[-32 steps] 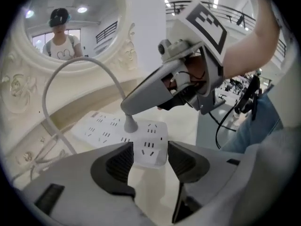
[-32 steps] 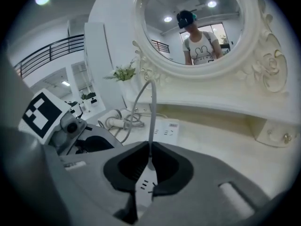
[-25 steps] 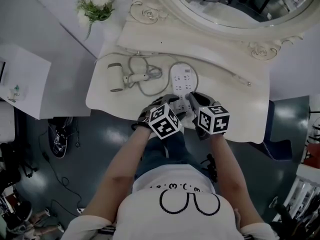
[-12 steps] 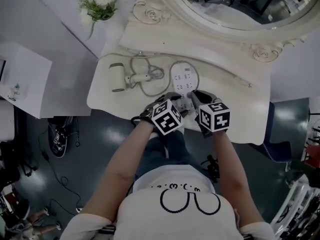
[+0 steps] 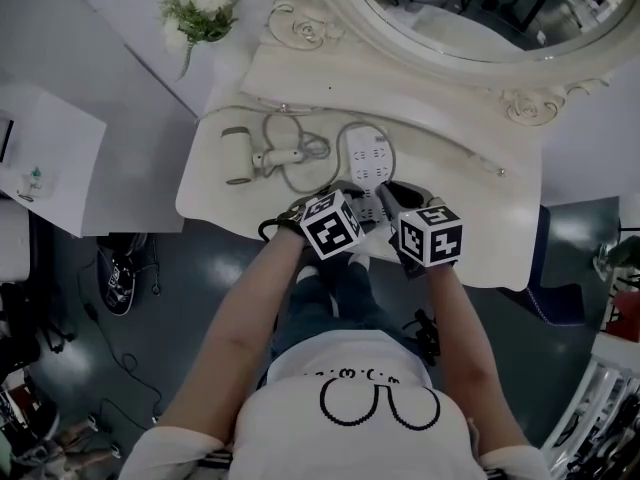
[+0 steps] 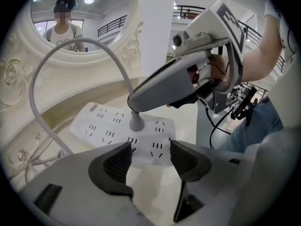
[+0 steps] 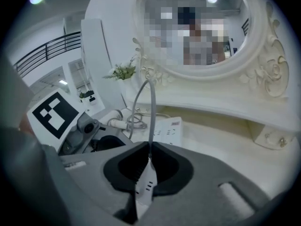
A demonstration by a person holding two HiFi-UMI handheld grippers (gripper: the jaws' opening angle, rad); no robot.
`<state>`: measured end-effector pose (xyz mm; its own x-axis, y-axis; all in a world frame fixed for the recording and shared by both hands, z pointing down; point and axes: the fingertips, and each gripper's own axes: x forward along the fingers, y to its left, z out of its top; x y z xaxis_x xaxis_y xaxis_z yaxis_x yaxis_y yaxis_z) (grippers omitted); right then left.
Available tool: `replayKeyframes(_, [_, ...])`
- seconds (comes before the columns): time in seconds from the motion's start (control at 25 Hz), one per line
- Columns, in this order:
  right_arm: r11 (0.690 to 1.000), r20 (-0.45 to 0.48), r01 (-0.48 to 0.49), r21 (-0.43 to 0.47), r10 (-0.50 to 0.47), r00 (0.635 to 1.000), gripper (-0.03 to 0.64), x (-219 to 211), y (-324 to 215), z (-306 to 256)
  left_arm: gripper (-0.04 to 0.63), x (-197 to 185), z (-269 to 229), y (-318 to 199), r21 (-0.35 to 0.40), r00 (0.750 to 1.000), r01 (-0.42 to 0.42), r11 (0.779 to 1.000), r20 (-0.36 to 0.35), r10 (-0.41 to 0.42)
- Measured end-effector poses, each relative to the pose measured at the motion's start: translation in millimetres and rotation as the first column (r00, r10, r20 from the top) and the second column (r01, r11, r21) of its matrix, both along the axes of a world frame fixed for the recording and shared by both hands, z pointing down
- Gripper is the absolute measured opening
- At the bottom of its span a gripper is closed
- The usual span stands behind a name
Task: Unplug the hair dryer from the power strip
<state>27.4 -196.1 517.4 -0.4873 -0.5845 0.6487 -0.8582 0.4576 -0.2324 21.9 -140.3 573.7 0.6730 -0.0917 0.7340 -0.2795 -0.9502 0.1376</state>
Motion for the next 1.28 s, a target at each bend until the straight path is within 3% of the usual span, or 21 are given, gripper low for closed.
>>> replayKeyframes(0.24, [0.993, 0.087, -0.107, -0.046, 0.111, 0.990, 0.023, 26, -1, 12, 0.256, 7, 4, -1, 0.036, 0.999, -0.011, 0.999, 0.036, 0.010])
replayKeyframes(0.4, [0.998, 0.021, -0.067, -0.005, 0.067, 0.997, 0.023, 22, 8, 7, 0.258, 7, 5, -1, 0.024, 0.997, -0.046, 0.999, 0.056, 0.045])
replayKeyframes(0.6, [0.991, -0.151, 0.090, 0.097, -0.074, 0.986, 0.023, 2, 2, 2, 0.258, 7, 4, 1, 0.003, 0.994, -0.087, 0.996, 0.070, 0.086])
replayKeyframes(0.68, [0.992, -0.150, 0.079, 0.101, -0.063, 0.987, 0.023, 6, -2, 5, 0.258, 8, 4, 0, 0.008, 0.994, -0.087, 0.996, 0.070, 0.086])
replayKeyframes(0.84, [0.998, -0.031, -0.043, 0.055, 0.045, 0.999, 0.023, 26, 0, 10, 0.258, 11, 5, 1, 0.018, 0.995, -0.078, 0.997, 0.070, 0.076])
replayKeyframes(0.92, [0.997, -0.046, -0.027, 0.072, 0.030, 0.998, 0.023, 26, 4, 8, 0.256, 12, 5, 0, 0.016, 0.994, -0.082, 0.996, 0.067, 0.081])
replayKeyframes(1.12, [0.982, -0.195, 0.110, 0.153, -0.079, 0.978, 0.023, 5, 8, 3, 0.258, 8, 4, 2, -0.006, 0.990, -0.120, 0.993, 0.077, 0.120])
replayKeyframes(1.2, [0.982, -0.199, 0.124, 0.144, -0.094, 0.976, 0.023, 6, 1, 5, 0.258, 10, 4, 1, 0.000, 0.989, -0.123, 0.992, 0.080, 0.122])
replayKeyframes(1.28, [0.991, -0.139, 0.070, 0.115, -0.054, 0.989, 0.025, 14, -5, 8, 0.256, 12, 5, 0, 0.006, 0.988, -0.126, 0.992, 0.091, 0.125])
